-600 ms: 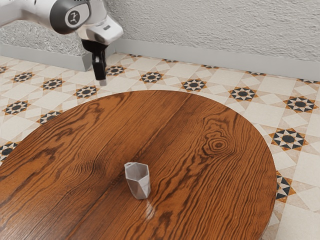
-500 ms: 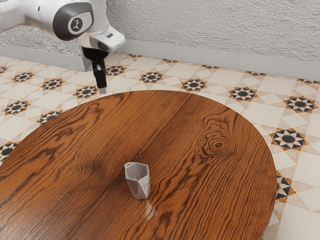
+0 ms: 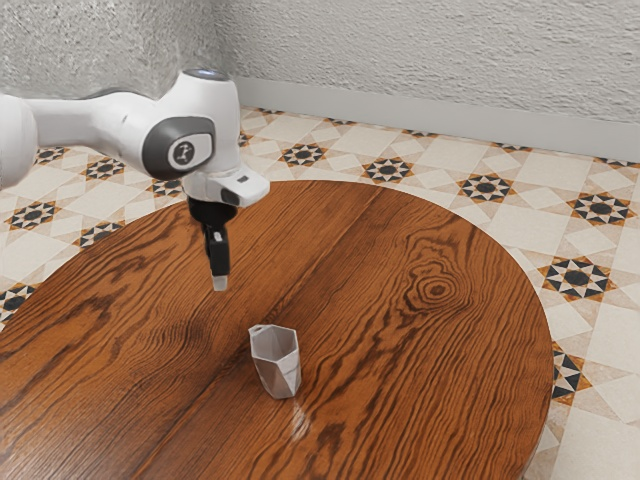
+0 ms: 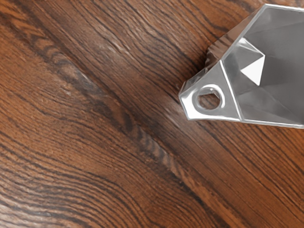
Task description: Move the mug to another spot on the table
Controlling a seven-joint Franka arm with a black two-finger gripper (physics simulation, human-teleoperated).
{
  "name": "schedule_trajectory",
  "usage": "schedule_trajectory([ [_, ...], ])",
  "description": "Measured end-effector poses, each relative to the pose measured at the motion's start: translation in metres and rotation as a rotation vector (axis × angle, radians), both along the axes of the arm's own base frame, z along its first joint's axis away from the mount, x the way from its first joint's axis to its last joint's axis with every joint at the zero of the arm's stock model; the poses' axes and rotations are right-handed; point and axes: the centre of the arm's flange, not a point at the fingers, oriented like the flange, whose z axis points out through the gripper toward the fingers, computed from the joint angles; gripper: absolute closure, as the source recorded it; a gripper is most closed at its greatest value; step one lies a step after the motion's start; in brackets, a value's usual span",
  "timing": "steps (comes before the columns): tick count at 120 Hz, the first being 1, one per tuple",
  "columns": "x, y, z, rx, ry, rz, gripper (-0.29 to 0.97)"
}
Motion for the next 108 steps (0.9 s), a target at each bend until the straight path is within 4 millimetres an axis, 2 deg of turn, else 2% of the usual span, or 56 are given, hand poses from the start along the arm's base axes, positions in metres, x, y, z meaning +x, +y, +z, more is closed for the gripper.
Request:
schedule_trajectory([
  [15,-0.001,-0.005,-0.023,-0.107,0.028,-0.098,0.0],
  [23,0.001,0.01,-0.037,-0.165,0.044,-0.123,0.0],
  [30,0.003,0.015,-0.052,-0.215,0.062,-0.163,0.0],
  [43,-0.005,0.002,-0.076,-0.254,0.079,-0.284,0.0],
  [68,-0.006,-0.004,-0.092,-0.235,-0.002,-0.483,0.0],
  [73,-0.006,-0.006,-0.101,-0.246,-0.014,-0.512,0.0],
  [83,-0.006,-0.008,-0.114,-0.271,-0.042,-0.562,0.0],
  [108,0.001,-0.009,-0.128,-0.311,-0.109,-0.649,0.0],
])
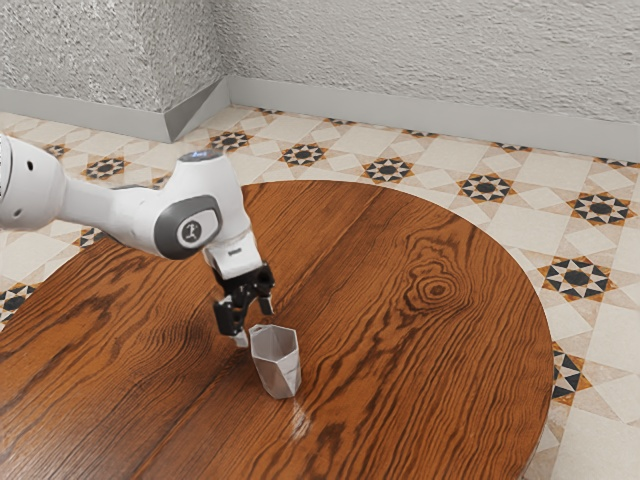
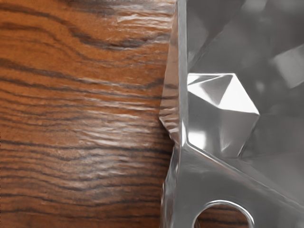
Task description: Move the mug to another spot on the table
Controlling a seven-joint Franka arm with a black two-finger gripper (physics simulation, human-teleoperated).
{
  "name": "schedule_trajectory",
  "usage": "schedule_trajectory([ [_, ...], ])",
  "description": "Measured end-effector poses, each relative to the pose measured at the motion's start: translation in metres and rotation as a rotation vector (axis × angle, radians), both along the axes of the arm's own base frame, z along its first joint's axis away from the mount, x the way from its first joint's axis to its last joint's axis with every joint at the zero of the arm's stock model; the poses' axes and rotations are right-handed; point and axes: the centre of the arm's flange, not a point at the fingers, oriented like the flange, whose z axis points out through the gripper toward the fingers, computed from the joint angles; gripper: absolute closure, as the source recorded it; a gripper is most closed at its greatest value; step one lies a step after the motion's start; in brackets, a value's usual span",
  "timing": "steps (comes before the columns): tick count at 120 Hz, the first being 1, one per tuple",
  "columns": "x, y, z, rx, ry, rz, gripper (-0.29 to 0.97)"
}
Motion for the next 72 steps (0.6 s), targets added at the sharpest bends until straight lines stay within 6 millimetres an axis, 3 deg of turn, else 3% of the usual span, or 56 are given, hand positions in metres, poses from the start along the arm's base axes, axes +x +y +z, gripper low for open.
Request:
schedule_trajectory([
  [36,-0.003,-0.002,-0.021,-0.041,-0.014,-0.091,0.02],
  [72,-0.003,-0.003,-0.027,-0.061,-0.025,-0.145,0.28],
])
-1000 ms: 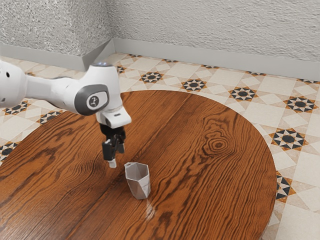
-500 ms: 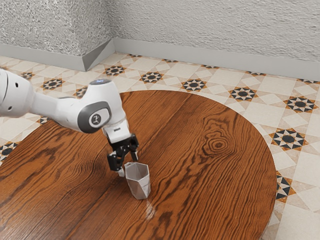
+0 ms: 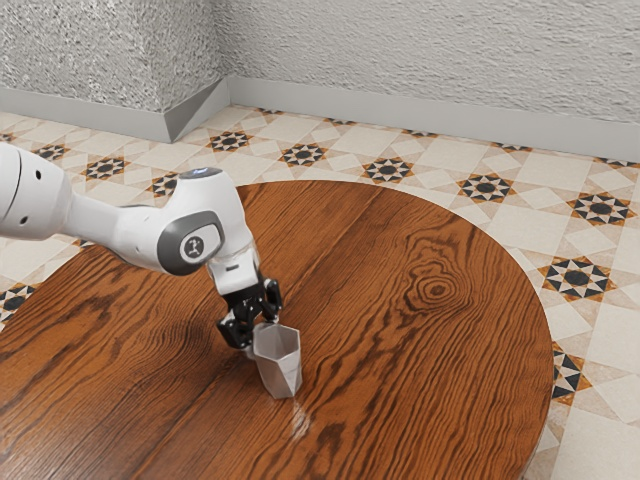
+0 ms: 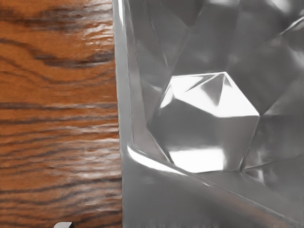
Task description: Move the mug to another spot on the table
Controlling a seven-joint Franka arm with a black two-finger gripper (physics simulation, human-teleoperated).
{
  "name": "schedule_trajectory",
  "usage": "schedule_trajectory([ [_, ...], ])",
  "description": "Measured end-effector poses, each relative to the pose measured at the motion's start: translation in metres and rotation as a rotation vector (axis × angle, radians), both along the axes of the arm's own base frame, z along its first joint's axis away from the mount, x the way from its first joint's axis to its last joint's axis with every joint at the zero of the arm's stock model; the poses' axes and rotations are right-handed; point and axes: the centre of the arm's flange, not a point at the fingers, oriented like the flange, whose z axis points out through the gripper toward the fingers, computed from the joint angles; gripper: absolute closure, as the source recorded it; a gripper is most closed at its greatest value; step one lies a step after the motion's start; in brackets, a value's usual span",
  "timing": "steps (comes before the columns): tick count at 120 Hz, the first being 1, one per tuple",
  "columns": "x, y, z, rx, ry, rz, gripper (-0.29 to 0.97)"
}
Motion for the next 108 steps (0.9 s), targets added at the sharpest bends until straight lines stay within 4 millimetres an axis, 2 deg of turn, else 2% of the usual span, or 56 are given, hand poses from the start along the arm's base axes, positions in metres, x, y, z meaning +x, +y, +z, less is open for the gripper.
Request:
schedule_trajectory([
  [16,0.001,-0.001,-0.002,-0.024,-0.009,-0.001,0.37],
  [32,0.002,-0.001,-0.003,-0.064,-0.017,0.015,0.53],
  [52,0.004,0.001,-0.001,-0.154,-0.024,0.061,0.63],
  [72,0.007,0.013,0.007,-0.202,-0.06,0.085,0.69],
  [108,0.01,0.063,0.045,-0.198,-0.174,0.148,0.73],
])
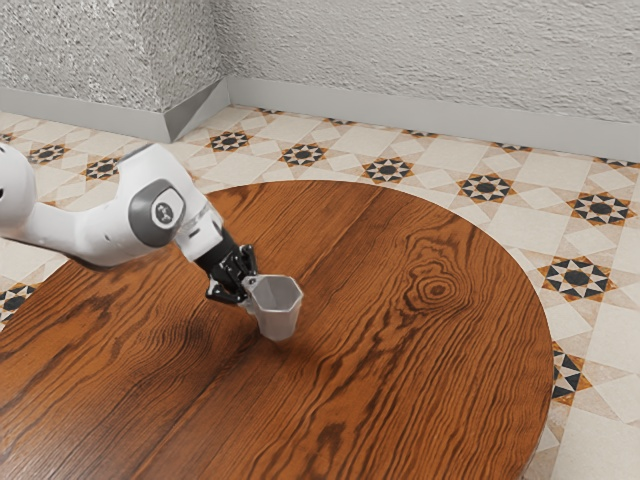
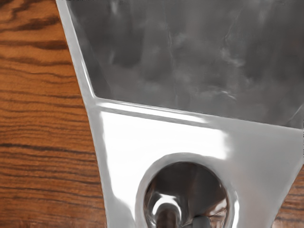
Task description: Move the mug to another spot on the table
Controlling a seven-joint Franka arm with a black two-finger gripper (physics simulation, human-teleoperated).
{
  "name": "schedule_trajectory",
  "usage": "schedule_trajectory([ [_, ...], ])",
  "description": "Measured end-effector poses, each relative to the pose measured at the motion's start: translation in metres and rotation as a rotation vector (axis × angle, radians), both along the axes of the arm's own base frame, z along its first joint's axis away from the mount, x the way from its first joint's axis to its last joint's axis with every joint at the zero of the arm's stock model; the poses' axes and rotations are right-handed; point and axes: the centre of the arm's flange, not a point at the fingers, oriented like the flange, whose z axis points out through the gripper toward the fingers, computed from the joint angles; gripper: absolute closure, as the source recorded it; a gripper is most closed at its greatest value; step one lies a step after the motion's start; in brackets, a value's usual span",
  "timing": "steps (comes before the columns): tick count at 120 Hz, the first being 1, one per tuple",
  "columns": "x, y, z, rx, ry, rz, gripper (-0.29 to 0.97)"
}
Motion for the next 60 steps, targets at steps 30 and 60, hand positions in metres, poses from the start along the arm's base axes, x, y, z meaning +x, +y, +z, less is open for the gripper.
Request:
schedule_trajectory([
  [30,0.007,0.045,0.002,-0.032,-0.053,0.067,0.74],
  [60,0.008,0.07,-0.028,-0.077,-0.053,0.1,0.74],
])
